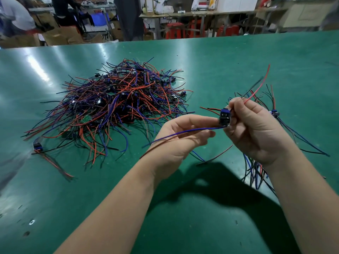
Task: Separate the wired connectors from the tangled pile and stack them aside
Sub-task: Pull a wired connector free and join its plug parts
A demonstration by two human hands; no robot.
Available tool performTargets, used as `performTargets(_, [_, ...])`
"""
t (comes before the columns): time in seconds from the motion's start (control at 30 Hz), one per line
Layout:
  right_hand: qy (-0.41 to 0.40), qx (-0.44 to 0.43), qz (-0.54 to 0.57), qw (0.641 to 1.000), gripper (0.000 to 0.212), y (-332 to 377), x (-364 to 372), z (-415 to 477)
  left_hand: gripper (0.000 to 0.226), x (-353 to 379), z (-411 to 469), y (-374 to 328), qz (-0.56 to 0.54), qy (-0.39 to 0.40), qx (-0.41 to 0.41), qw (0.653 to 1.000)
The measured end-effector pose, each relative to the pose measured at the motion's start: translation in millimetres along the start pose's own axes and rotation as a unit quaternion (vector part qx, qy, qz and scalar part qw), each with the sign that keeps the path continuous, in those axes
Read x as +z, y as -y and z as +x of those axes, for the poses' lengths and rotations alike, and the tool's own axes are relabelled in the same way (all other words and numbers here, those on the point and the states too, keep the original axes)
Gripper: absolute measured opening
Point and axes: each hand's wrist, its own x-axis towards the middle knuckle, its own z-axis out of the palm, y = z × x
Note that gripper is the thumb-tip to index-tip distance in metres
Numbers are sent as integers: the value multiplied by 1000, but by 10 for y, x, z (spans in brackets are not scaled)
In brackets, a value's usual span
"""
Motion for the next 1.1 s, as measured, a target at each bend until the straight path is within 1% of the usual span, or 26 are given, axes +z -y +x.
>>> performTargets(0.07, [8, 5, -19, 1000, 9, 20, -32, -5, 25, 28, 13, -21, -81, 7, -60, 995])
performTargets(0.13, [22, 15, -49, 998, 3, 17, -53, -5, 13, 58, 28, -41, -119, -2, -105, 987])
performTargets(0.17, [30, 20, -68, 997, 6, 10, -70, 2, 21, 69, 31, -42, -115, -9, -118, 986])
performTargets(0.2, [40, 28, -94, 994, 8, 0, -85, 5, 29, 78, 24, -47, -104, -13, -128, 986])
performTargets(0.23, [49, 33, -125, 990, 8, -13, -101, 9, 30, 83, 16, -32, -85, -19, -131, 988])
performTargets(0.3, [58, 39, -189, 979, 3, -41, -120, 18, 16, 92, -7, -5, -50, -32, -134, 989])
performTargets(0.37, [56, 46, -249, 966, 6, -61, -134, 26, 5, 96, -16, 39, -10, -52, -142, 988])
performTargets(0.43, [53, 66, -286, 955, 16, -54, -157, 29, 11, 96, -22, 91, 41, -61, -142, 987])
performTargets(0.5, [50, 97, -317, 942, 22, -13, -193, 26, 13, 109, -27, 114, 77, -57, -143, 985])
performTargets(0.6, [13, 141, -351, 926, 20, 72, -269, 32, 12, 113, -41, 118, 115, -22, -167, 979])
performTargets(0.63, [-5, 149, -339, 929, 19, 102, -292, 43, 11, 105, -48, 114, 123, -3, -180, 976])
performTargets(0.7, [-49, 148, -280, 947, 16, 169, -338, 72, 10, 88, -65, 107, 126, 37, -209, 969])
performTargets(0.77, [-98, 123, -198, 968, 15, 237, -408, 106, 12, 102, -81, 106, 134, 68, -228, 962])
performTargets(0.8, [-122, 107, -161, 974, 15, 257, -440, 125, 12, 113, -82, 109, 138, 71, -230, 961])
performTargets(0.9, [-175, 53, -54, 982, 17, 237, -475, 174, 13, 99, -68, 113, 132, 54, -218, 965])
performTargets(0.93, [-192, 18, -11, 981, 17, 227, -472, 186, 13, 82, -64, 107, 144, 56, -217, 964])
performTargets(1.0, [-225, -79, 57, 969, 14, 231, -458, 196, 12, 55, -67, 98, 175, 57, -215, 959])
performTargets(1.03, [-237, -118, 68, 962, 13, 238, -448, 195, 12, 49, -67, 106, 174, 44, -210, 961])
performTargets(1.07, [-243, -139, 63, 958, 13, 236, -437, 188, 11, 53, -64, 115, 163, 21, -204, 965])
performTargets(1.1, [-246, -142, 45, 958, 14, 221, -413, 181, 10, 59, -55, 123, 147, -6, -196, 970])
